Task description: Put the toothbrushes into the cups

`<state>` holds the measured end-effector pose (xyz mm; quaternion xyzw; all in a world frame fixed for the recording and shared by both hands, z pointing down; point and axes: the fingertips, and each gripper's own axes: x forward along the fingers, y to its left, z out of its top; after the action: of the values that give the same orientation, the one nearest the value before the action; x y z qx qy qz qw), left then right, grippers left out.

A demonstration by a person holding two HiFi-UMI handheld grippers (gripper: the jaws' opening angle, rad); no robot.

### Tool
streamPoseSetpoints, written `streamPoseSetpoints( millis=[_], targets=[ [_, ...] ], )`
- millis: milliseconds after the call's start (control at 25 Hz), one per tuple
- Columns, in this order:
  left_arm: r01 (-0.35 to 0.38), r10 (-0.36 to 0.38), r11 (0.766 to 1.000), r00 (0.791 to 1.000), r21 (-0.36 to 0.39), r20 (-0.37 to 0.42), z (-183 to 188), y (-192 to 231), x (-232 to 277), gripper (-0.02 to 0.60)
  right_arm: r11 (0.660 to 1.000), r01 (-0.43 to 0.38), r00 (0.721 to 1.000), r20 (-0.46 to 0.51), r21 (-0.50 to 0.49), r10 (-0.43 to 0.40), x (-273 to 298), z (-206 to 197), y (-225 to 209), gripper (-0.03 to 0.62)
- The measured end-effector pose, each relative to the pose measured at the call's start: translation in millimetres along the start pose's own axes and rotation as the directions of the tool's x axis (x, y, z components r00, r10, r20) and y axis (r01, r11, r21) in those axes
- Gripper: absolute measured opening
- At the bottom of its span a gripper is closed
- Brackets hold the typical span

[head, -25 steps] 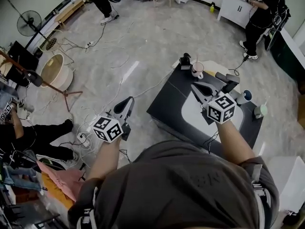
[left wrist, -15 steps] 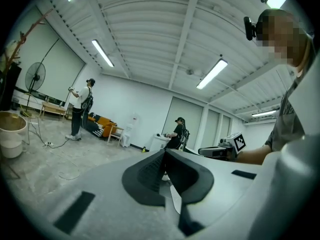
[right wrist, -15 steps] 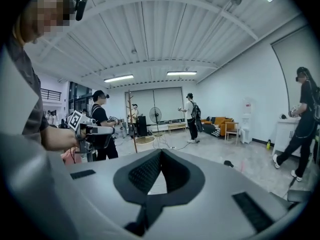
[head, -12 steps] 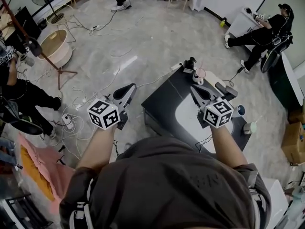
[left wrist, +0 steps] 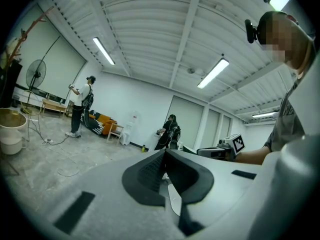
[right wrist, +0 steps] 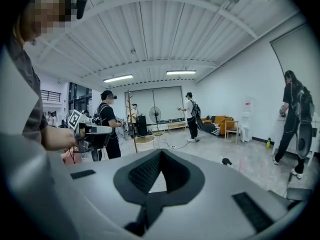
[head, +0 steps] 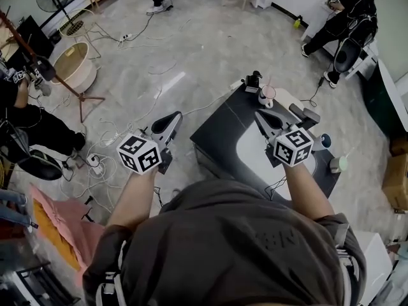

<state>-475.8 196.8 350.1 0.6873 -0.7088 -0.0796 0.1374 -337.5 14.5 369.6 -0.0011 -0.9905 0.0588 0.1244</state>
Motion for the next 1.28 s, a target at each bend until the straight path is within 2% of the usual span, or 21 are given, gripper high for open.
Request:
streamPoseSetpoints(
  millis=[400,1280],
  targets=[
    [0.022,-0.022,1.000,1.000,0.003,-0.011,-1.2,-6.0,3.7,0.006,0.999,0.004,1.000,-0.005,-0.036,-0.004,-4.9,3.2,3.0,-0.009],
    [0.039,-0.039,0.999,0.999,-0.003,-0.025,-7.2,-16.5,0.1,0.006,0.999,0.004,1.000,-0.025,-0.048,-0.005,-12.1,-1.3,5.1,-0.009]
  ],
)
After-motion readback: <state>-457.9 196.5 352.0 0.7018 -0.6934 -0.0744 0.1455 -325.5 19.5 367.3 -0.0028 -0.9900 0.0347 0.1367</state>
